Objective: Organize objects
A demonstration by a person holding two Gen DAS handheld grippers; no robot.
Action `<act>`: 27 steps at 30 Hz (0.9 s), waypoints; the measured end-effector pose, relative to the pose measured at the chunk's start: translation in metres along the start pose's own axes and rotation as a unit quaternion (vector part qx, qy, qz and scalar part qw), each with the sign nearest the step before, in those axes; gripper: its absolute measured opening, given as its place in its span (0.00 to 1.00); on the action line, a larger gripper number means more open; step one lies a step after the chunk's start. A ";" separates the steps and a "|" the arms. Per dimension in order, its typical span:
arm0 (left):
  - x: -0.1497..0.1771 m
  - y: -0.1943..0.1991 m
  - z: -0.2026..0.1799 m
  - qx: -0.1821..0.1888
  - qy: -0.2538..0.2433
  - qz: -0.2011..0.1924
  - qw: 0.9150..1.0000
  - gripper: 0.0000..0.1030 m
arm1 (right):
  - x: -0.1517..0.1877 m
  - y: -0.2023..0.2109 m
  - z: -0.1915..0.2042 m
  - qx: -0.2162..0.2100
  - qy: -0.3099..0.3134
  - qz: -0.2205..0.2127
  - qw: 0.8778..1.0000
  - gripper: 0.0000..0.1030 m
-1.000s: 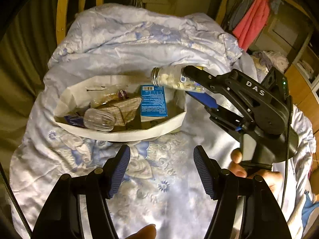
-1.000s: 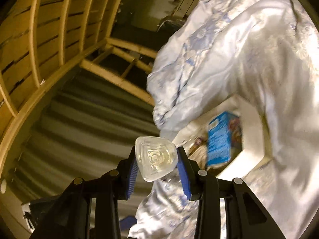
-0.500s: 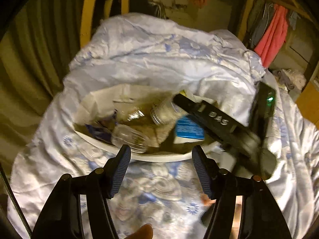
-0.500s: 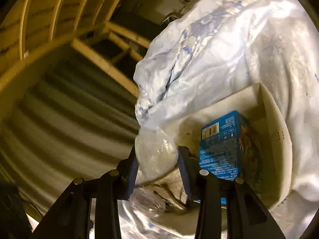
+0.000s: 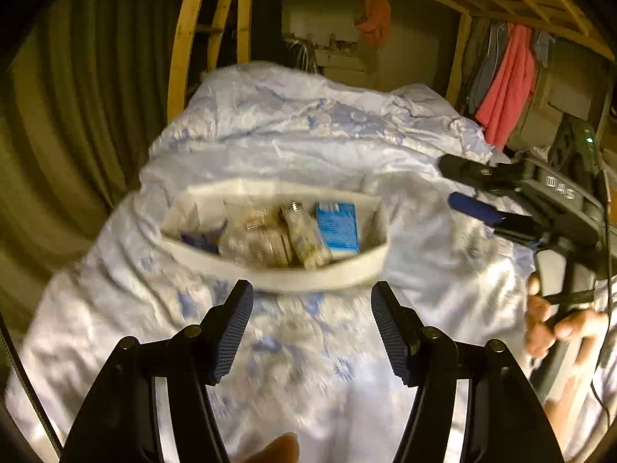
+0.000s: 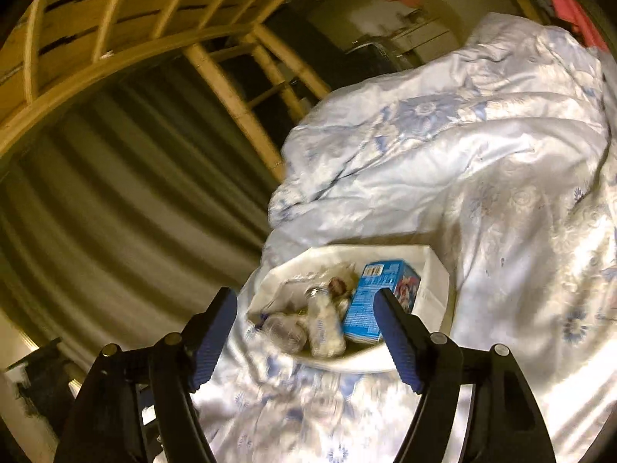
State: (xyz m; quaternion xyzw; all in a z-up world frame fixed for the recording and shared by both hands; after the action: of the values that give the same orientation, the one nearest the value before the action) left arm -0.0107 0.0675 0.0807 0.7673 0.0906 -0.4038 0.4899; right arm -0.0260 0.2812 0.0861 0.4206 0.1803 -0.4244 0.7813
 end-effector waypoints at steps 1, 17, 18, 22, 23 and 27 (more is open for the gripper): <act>0.008 0.001 0.000 0.003 0.000 0.002 1.000 0.60 | 0.002 0.006 0.000 0.000 0.007 0.008 1.000 0.70; 0.095 -0.030 0.026 -0.017 0.030 0.064 0.997 0.60 | 0.093 0.034 -0.016 0.085 0.229 0.139 0.960 0.71; 0.096 -0.030 0.024 -0.021 0.024 0.064 0.997 0.60 | 0.098 0.035 -0.020 0.072 0.235 0.144 0.959 0.71; 0.103 -0.042 0.019 -0.041 0.017 0.081 0.996 0.60 | 0.107 0.009 -0.077 0.114 0.188 0.161 0.962 0.81; 0.105 -0.047 0.019 -0.046 0.017 0.091 0.995 0.60 | 0.110 -0.004 -0.097 0.127 0.151 0.180 0.964 0.84; 0.111 -0.060 0.023 -0.048 0.024 0.121 0.991 0.60 | 0.130 -0.046 -0.130 0.169 0.103 0.236 0.951 0.89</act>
State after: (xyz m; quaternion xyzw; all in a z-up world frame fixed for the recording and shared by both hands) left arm 0.0185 0.0502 -0.0430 0.7576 0.0276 -0.3181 0.5693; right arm 0.0210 0.3067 -0.0964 0.6183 0.0808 -0.2069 0.7539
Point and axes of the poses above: each gripper's, at about its wrist camera, not at the fingertips, and y roughly against the way its jaws point, z to its left, x to its underside, the point moved 4 cm from there along -y, roughly the way its jaws point, and after that the axes turned 8 degrees about x, right-handed, at the moved point
